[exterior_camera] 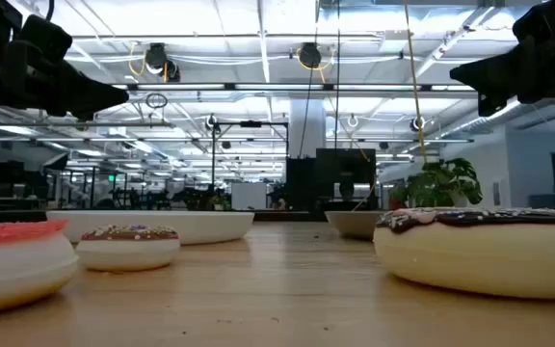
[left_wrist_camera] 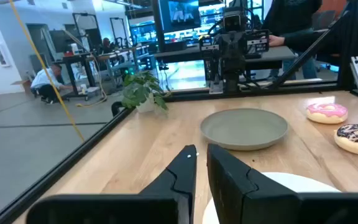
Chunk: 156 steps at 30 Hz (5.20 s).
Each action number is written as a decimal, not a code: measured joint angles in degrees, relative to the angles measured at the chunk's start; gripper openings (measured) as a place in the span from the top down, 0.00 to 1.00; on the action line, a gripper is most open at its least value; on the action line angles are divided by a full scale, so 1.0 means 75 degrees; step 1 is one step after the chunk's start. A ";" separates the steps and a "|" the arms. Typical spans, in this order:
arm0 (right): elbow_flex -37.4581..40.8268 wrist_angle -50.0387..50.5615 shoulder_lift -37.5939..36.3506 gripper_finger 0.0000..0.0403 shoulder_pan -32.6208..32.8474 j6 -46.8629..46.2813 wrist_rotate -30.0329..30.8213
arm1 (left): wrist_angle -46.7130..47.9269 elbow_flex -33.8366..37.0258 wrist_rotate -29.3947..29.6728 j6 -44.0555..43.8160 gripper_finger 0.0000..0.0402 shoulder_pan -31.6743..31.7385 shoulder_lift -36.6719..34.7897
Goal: Pick & Place donuts
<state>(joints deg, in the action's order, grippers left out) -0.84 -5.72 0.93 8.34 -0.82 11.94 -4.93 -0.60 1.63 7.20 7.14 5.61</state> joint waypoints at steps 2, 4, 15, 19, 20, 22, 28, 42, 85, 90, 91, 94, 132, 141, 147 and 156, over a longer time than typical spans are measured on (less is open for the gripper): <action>-0.0001 -0.0002 0.0000 1.00 0.0000 0.0000 -0.0002 | 0.0000 -0.0001 -0.0003 0.0000 0.88 0.0003 0.0000; -0.0001 0.0000 0.0000 1.00 0.0000 0.0000 -0.0002 | 0.0000 0.0000 -0.0002 0.0000 0.88 0.0003 0.0000; -0.0001 -0.0001 0.0000 1.00 0.0000 0.0000 -0.0003 | 0.0000 0.0000 0.0000 0.0000 0.88 0.0003 0.0000; -0.0001 0.0000 0.0000 1.00 0.0000 0.0000 -0.0003 | 0.0000 -0.0001 -0.0002 0.0000 0.88 0.0001 -0.0002; -0.0002 -0.0003 0.0000 1.00 0.0000 0.0000 -0.0003 | 0.0000 0.0000 -0.0002 0.0000 0.88 0.0002 -0.0003; -0.0002 -0.0001 0.0000 1.00 0.0000 0.0000 -0.0003 | 0.0000 0.0000 -0.0003 0.0000 0.88 0.0000 0.0000; -0.0003 -0.0003 0.0000 1.00 0.0000 0.0000 -0.0003 | 0.0000 0.0000 -0.0002 0.0000 0.88 0.0000 0.0000; -0.0003 -0.0003 0.0000 1.00 0.0000 0.0000 -0.0002 | 0.0000 0.0000 -0.0001 0.0000 0.88 0.0003 -0.0003; -0.0001 0.0000 0.0000 1.00 0.0000 0.0000 -0.0003 | 0.0000 0.0000 -0.0003 0.0000 0.88 0.0003 -0.0003; -0.0003 0.0000 0.0000 1.00 0.0000 0.0000 -0.0003 | 0.0000 0.0000 0.0000 0.0000 0.88 0.0003 0.0000; 0.0000 0.0000 0.0000 1.00 0.0000 0.0000 0.0000 | 0.0000 0.0000 -0.0003 0.0000 0.88 0.0002 0.0000; 0.0000 -0.0001 0.0000 1.00 0.0000 0.0000 -0.0002 | 0.0000 0.0000 -0.0003 0.0000 0.88 0.0000 0.0000; 0.0000 0.0000 0.0000 1.00 0.0000 0.0000 -0.0001 | 0.0000 0.0000 -0.0002 0.0000 0.88 0.0002 -0.0003; -0.0003 0.0000 0.0000 1.00 0.0000 0.0000 -0.0003 | -0.0303 0.0000 -0.0002 -0.0030 0.88 0.0000 -0.0003; -0.0001 -0.0003 0.0000 1.00 0.0000 0.0000 -0.0001 | -0.0382 0.0000 -0.0001 -0.0032 0.88 0.0001 0.0000; -0.0003 0.0006 0.0000 1.00 0.0000 -0.0272 -0.0025 | -0.0786 -0.0003 -0.0011 -0.0642 0.88 0.0000 0.0000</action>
<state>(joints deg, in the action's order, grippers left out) -0.86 -5.67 0.93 8.34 -2.86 11.75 -10.82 -0.62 1.54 2.39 7.14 5.61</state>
